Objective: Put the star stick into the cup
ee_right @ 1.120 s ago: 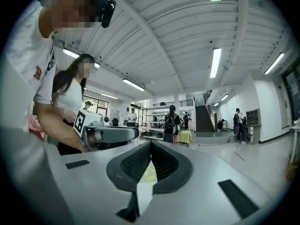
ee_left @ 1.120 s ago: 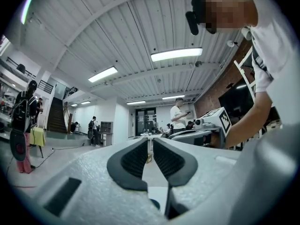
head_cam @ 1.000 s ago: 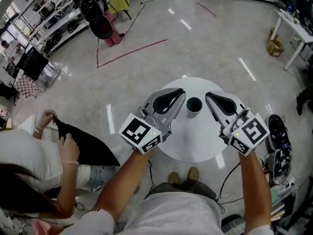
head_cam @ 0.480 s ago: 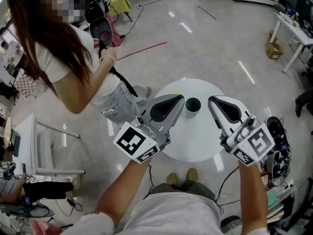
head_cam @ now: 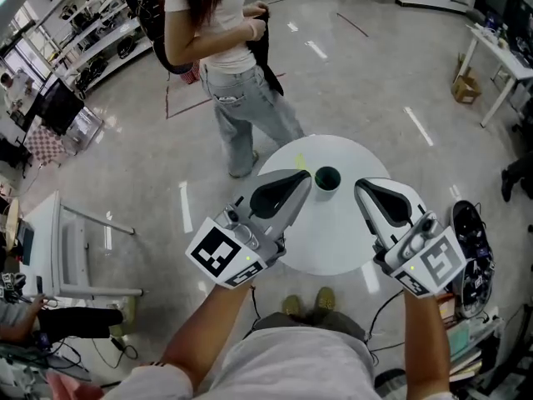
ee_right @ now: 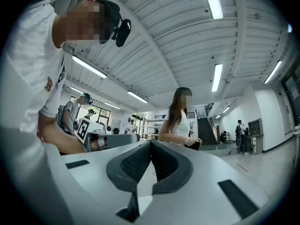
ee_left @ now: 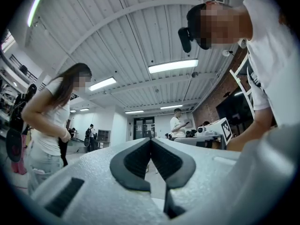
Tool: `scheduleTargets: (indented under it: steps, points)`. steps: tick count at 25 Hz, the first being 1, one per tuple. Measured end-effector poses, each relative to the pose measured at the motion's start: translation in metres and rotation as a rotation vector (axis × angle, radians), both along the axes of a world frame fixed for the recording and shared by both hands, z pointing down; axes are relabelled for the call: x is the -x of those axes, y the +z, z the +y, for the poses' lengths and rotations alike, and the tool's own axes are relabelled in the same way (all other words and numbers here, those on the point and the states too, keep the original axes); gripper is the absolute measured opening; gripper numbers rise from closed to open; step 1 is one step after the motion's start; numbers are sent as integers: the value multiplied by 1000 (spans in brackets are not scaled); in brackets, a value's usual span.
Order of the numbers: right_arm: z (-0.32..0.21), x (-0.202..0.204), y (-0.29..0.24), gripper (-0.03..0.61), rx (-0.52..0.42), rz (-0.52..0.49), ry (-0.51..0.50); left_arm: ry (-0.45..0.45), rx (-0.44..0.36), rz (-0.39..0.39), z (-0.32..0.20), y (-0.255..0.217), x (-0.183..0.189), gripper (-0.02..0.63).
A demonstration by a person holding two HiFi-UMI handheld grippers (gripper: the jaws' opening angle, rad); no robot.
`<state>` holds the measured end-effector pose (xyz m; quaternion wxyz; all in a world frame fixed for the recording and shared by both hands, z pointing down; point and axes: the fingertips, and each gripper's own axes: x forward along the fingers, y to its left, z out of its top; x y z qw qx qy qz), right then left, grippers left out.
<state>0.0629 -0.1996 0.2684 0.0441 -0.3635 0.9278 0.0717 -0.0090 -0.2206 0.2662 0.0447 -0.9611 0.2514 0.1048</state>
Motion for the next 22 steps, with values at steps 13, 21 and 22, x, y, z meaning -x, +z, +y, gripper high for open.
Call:
scheduleTargets:
  steps: [13, 21, 22]
  points:
    - [12, 10, 8, 11, 10, 24, 0, 21, -4, -12, 17, 1, 5, 15]
    - [14, 10, 13, 11, 12, 36, 0, 25, -3, -8, 18, 3, 4, 15]
    - [14, 11, 13, 11, 11, 35, 1, 26, -3, -8, 18, 3, 4, 15]
